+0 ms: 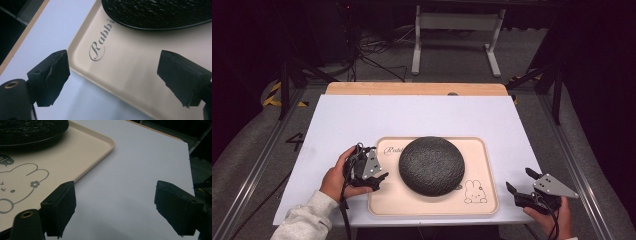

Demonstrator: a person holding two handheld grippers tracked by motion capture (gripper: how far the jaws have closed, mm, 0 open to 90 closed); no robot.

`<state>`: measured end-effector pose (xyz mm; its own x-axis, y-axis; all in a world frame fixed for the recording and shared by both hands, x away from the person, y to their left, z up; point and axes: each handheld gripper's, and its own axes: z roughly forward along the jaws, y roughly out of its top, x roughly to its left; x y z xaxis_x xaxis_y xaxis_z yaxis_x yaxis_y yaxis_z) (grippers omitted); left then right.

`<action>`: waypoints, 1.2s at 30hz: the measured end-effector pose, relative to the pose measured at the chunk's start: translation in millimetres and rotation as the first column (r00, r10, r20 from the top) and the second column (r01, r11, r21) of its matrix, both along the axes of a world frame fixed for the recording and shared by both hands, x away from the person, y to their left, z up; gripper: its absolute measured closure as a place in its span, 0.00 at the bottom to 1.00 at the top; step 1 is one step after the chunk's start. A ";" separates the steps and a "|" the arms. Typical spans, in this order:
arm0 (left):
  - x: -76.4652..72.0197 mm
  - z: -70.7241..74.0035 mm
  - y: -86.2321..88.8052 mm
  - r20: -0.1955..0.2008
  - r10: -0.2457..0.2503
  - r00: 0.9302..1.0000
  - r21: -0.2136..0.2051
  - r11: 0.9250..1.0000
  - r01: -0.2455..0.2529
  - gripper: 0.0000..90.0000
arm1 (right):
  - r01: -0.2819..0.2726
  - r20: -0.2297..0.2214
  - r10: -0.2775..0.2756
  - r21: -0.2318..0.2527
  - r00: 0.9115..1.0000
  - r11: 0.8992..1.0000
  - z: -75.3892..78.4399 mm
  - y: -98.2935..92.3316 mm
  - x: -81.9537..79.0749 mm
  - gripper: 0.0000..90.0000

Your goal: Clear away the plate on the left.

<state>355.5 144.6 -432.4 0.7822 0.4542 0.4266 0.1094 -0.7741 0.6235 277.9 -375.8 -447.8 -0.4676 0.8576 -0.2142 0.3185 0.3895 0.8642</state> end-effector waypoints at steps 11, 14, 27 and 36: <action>-2.7 -3.3 14.9 -0.013 0.022 1.000 -0.004 1.000 -0.022 0.13 | 0.002 0.000 -0.002 0.001 1.000 1.000 0.3 0.0 -0.5 0.20; -3.5 -3.3 20.3 -0.012 0.030 0.999 -0.011 0.999 -0.030 0.13 | 0.001 0.000 -0.001 0.003 1.000 1.000 0.3 -0.2 -0.6 0.20; -10.0 -6.2 41.2 -0.025 0.064 0.998 -0.034 0.997 -0.065 0.13 | 0.003 0.001 -0.003 0.002 1.000 1.000 0.7 0.1 -1.0 0.20; -15.5 -10.9 57.2 -0.041 0.094 0.995 -0.059 0.994 -0.096 0.13 | 0.004 0.001 -0.004 0.000 1.000 1.000 0.7 0.0 -0.9 0.20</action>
<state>340.0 201.8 -443.3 0.7493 0.5513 0.3669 0.2053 -0.7201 0.6628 277.0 -375.8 -447.1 -0.4643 0.8594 -0.2143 0.3190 0.3880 0.8647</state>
